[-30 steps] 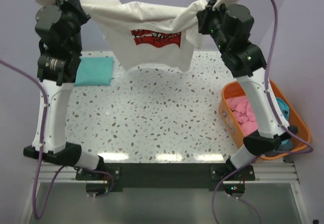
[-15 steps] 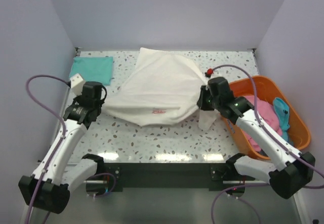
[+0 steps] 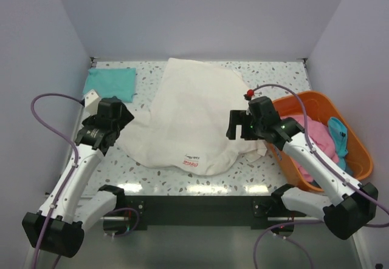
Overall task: Fold and stack the t-shirts
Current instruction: Flatten the tshirt out
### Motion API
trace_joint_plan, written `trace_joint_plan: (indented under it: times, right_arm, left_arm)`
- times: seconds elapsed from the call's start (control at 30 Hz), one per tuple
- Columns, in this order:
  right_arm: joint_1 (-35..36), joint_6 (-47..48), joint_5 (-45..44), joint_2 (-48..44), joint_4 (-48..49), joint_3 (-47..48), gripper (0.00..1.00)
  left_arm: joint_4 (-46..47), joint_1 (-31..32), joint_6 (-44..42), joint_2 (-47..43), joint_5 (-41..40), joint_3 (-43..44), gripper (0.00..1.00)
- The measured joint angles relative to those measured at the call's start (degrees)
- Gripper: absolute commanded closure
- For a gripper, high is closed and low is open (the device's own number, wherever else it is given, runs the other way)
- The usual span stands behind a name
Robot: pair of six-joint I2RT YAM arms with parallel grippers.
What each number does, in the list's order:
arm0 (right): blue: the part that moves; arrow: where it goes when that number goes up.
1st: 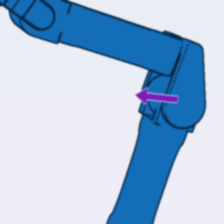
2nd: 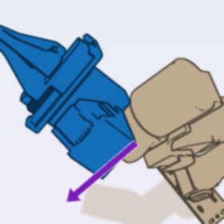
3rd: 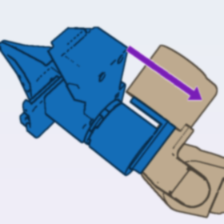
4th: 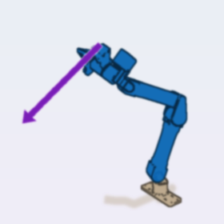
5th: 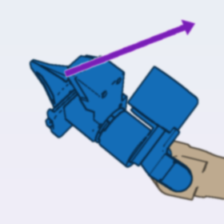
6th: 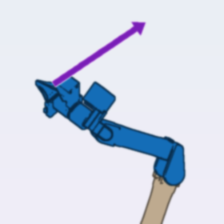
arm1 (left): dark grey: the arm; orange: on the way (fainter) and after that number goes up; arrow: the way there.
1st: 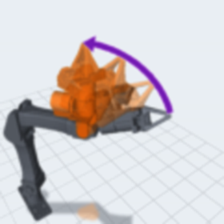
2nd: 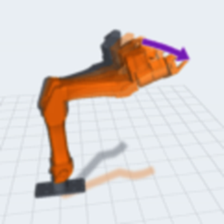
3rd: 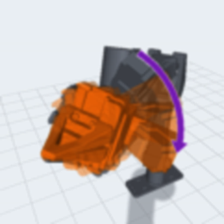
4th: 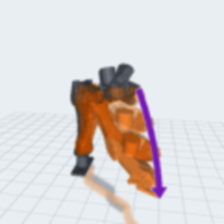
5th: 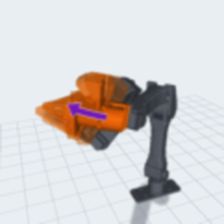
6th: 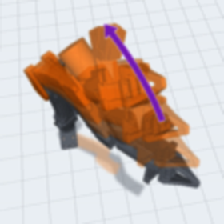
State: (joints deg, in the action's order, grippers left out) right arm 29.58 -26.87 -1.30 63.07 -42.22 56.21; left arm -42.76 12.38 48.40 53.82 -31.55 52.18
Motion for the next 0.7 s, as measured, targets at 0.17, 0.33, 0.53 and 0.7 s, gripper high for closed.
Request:
trace_joint_plan:
  times: [0.17,0.33,0.53,0.7]
  right_arm:
    - [3.4,0.9,-3.1,7.2,2.9,1.6,0.01]
    - [7.7,1.3,-9.8,21.8,5.6,6.6,0.01]
    - [7.9,0.0,-14.0,35.4,8.1,11.0,0.02]
    - [8.1,-2.1,-13.5,38.1,10.6,7.8,0.02]
  left_arm:
    - [10.6,0.2,-2.7,6.3,11.1,-5.0,0.0]
    - [15.9,2.9,-4.2,13.5,16.7,-10.3,0.0]
    - [21.1,6.1,-4.5,21.1,19.1,-14.9,0.0]
    - [25.5,7.0,-4.7,28.0,17.8,-13.1,0.0]
